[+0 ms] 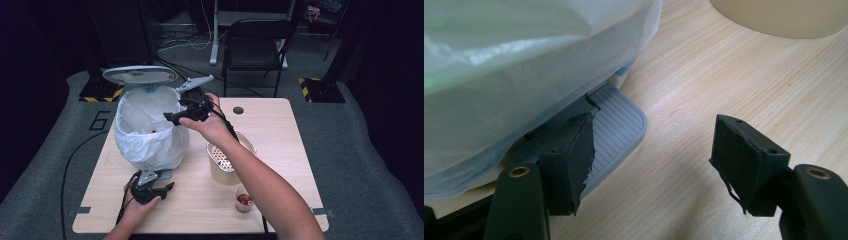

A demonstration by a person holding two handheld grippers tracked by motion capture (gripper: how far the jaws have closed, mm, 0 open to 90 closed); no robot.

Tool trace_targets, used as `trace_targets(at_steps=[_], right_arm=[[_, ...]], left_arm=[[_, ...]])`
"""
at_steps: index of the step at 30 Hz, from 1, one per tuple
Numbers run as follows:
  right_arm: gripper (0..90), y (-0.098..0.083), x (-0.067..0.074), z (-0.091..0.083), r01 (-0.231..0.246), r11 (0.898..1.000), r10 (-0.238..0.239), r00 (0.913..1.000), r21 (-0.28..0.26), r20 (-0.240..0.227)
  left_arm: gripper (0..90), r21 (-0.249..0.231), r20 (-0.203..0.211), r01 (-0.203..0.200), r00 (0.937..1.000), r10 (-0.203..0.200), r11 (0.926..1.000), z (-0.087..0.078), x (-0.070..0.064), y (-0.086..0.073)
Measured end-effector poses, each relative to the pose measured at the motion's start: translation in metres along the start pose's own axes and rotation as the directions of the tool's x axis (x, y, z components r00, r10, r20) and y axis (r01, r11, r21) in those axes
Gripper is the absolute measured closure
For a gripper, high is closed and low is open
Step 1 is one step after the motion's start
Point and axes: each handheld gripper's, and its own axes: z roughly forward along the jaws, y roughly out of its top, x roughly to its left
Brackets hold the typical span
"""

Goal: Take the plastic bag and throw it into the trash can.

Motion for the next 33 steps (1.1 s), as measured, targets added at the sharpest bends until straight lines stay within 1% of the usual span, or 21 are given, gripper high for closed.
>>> trace_targets(at_steps=[6,7,10,12,14,18,22,24,25,28,29,31,33], right_arm=[[31.1,0.008,0.001,0.003,0.004,1.000,-0.004,0.9999,-0.001,-0.012],[31.5,0.011,0.002,0.006,0.003,1.000,-0.003,0.9999,0.003,-0.016],[31.7,0.014,0.003,0.009,0.000,1.000,0.000,0.9998,0.004,-0.018],[31.9,0.018,0.004,0.012,0.007,1.000,-0.007,0.9998,0.007,-0.020],[32.0,0.018,0.004,0.013,0.012,1.000,-0.012,0.9998,0.007,-0.017],[32.2,0.019,0.005,0.016,0.007,1.000,-0.007,0.9999,0.013,-0.013],[31.6,0.016,0.004,0.013,0.021,1.000,-0.020,0.9998,0.020,-0.008],[31.7,0.013,0.004,0.009,0.020,1.000,-0.019,0.9997,0.017,-0.012],[31.7,0.011,0.003,0.006,0.027,0.999,-0.027,0.9996,0.019,-0.008],[31.7,0.008,0.002,0.003,0.033,0.999,-0.033,0.9995,0.018,-0.004],[31.7,0.005,0.000,0.000,0.031,0.999,-0.032,0.9995,0.015,0.005],[31.8,0.004,-0.001,-0.002,0.027,1.000,-0.027,0.9996,0.014,0.007],[31.8,0.000,-0.004,-0.009,0.023,1.000,-0.023,0.9995,0.017,0.020]], left_arm=[[33.5,0.006,0.006,0.002,1.0000,-0.002,1.0000,-0.001,0.000,0.000],[33.5,0.014,0.010,0.000,1.0000,0.000,0.9999,-0.001,0.001,0.001],[33.5,0.014,0.010,0.000,0.9999,0.000,0.9999,-0.001,0.001,0.001],[33.5,0.014,0.010,0.001,0.9999,-0.001,0.9999,-0.001,0.001,0.001],[33.5,0.015,0.010,-0.001,0.9999,0.001,0.9999,-0.001,0.001,0.001],[33.5,0.014,0.010,0.003,0.9999,-0.003,0.9999,-0.001,0.001,0.001],[33.5,0.015,0.010,0.000,1.0000,0.000,0.9999,-0.001,0.001,0.001],[33.5,0.014,0.010,-0.001,1.0000,0.000,0.9999,-0.001,0.001,0.001],[33.5,0.004,0.005,0.002,1.0000,-0.002,1.0000,0.000,0.000,0.000],[33.5,0.005,0.005,0.001,1.0000,-0.001,1.0000,-0.001,0.000,0.000],[33.5,0.004,0.004,0.001,1.0000,-0.001,1.0000,0.000,0.000,0.000],[33.5,0.005,0.005,0.002,1.0000,-0.002,1.0000,-0.001,0.000,0.000],[33.5,0.002,0.002,0.000,1.0000,0.000,1.0000,0.000,0.000,0.000]])
